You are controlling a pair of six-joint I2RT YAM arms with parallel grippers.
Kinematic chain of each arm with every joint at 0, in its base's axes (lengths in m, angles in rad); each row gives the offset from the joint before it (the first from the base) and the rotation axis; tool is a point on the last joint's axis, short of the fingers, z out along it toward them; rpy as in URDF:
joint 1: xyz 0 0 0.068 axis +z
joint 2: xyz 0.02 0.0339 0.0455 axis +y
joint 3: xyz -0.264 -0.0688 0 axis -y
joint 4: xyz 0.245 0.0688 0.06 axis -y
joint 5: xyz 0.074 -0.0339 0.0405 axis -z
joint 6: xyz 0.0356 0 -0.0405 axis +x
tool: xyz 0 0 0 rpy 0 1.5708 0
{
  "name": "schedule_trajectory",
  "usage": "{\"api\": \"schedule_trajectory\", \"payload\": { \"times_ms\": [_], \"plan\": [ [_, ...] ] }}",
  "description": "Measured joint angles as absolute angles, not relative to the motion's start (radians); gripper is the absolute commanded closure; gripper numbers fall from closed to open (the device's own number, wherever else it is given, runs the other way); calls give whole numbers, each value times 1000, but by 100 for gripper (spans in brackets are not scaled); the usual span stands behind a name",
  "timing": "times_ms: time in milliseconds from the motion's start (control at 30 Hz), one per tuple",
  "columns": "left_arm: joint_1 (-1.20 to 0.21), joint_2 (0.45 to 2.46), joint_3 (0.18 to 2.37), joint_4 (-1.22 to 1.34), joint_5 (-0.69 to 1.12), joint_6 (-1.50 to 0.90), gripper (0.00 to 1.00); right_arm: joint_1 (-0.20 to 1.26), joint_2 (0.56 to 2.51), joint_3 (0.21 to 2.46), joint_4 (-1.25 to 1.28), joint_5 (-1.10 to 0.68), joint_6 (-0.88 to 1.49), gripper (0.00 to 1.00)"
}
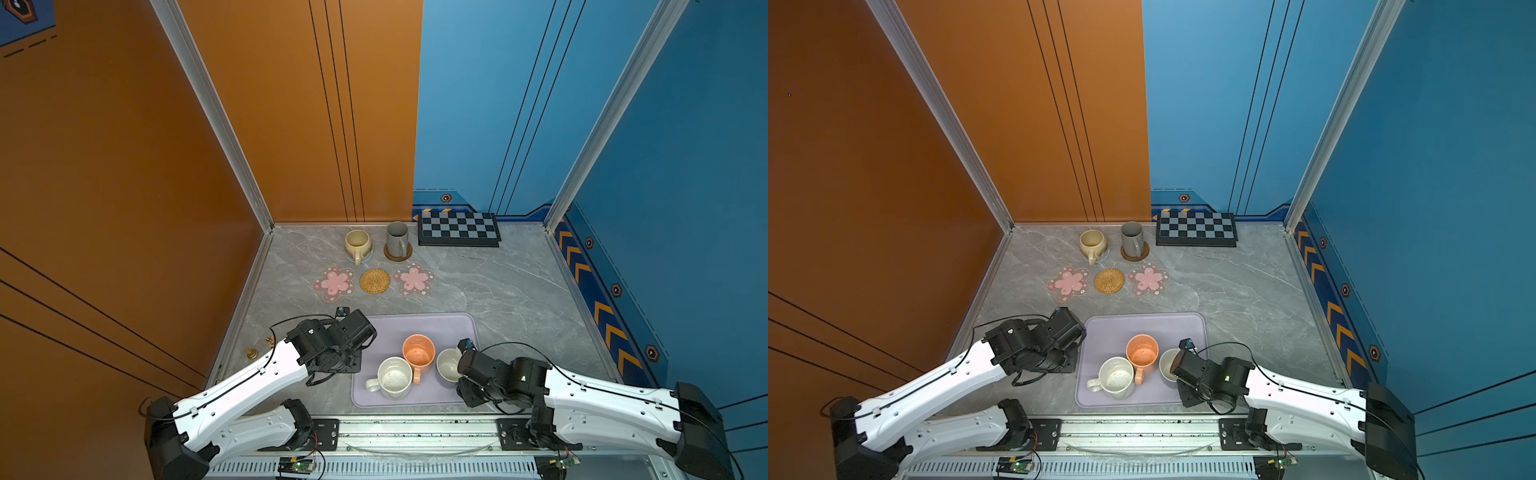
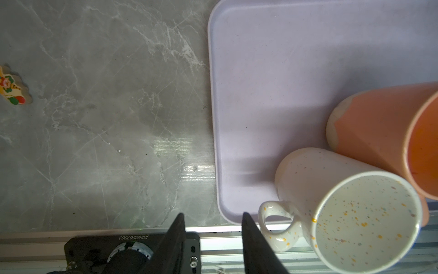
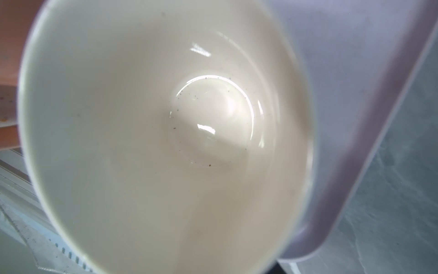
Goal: Place cups on coasters
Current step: Pick up the cup from the tray.
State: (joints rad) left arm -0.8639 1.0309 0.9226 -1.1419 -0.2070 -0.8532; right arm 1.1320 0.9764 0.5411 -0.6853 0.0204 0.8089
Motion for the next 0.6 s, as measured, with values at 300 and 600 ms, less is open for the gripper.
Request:
{"api": "schedule_trajectory", "payload": {
  "times_ms": [300,600],
  "plan": [
    [-858,1058,926,-1142,-220,-833,58,1139,1005,556,-661,55,782,79],
    [-854,1056,927,-1142,-226,-828,58,1146,1003,558,-658,86,781,100]
  ]
}}
